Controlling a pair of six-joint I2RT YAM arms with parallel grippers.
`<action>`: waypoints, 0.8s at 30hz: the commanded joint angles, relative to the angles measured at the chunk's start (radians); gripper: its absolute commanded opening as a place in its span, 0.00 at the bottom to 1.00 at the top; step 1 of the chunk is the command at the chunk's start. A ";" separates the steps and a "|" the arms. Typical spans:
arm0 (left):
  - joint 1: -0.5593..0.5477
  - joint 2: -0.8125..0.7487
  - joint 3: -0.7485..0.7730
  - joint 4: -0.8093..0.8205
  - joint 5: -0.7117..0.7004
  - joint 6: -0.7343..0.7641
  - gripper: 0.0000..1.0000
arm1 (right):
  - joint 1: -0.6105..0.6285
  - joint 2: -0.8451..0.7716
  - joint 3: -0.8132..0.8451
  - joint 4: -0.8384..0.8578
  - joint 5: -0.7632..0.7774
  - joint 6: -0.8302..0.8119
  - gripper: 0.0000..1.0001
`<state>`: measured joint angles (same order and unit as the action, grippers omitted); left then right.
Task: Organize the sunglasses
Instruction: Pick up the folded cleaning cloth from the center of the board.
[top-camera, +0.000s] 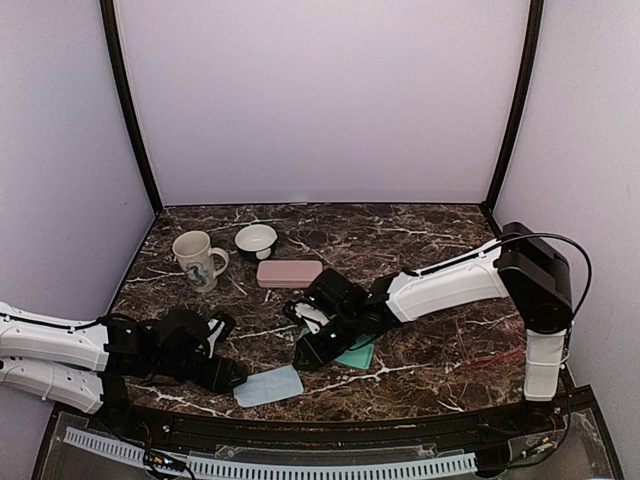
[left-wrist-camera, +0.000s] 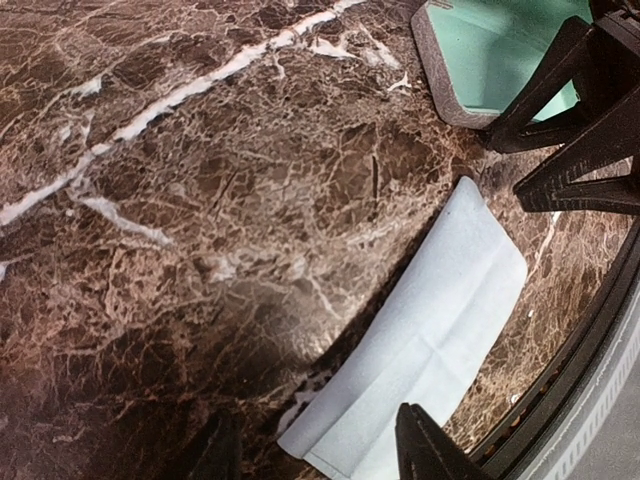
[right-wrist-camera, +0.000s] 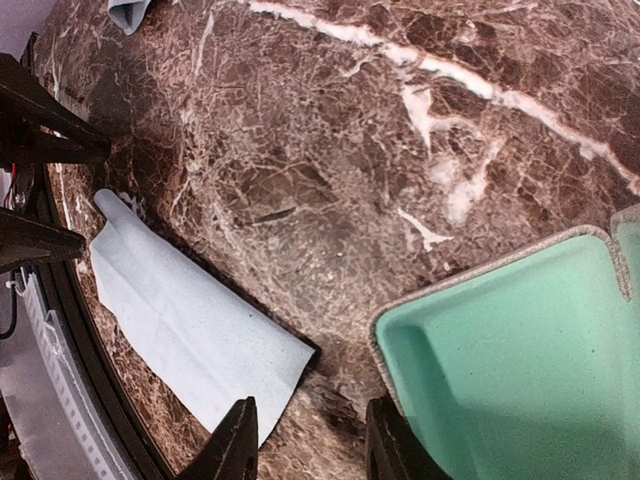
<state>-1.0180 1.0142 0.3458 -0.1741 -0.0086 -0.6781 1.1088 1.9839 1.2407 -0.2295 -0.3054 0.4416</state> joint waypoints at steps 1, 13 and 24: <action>0.006 0.001 0.010 -0.012 -0.011 0.002 0.55 | -0.012 -0.041 -0.015 0.025 -0.001 -0.010 0.38; 0.006 0.055 0.023 0.023 -0.001 0.016 0.55 | -0.018 -0.035 -0.021 0.041 -0.012 -0.007 0.38; 0.006 0.037 0.050 0.000 0.011 0.044 0.55 | -0.021 -0.040 -0.040 0.055 -0.015 -0.001 0.38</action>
<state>-1.0180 1.0992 0.3737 -0.1501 0.0025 -0.6567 1.1000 1.9762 1.2114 -0.2031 -0.3191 0.4419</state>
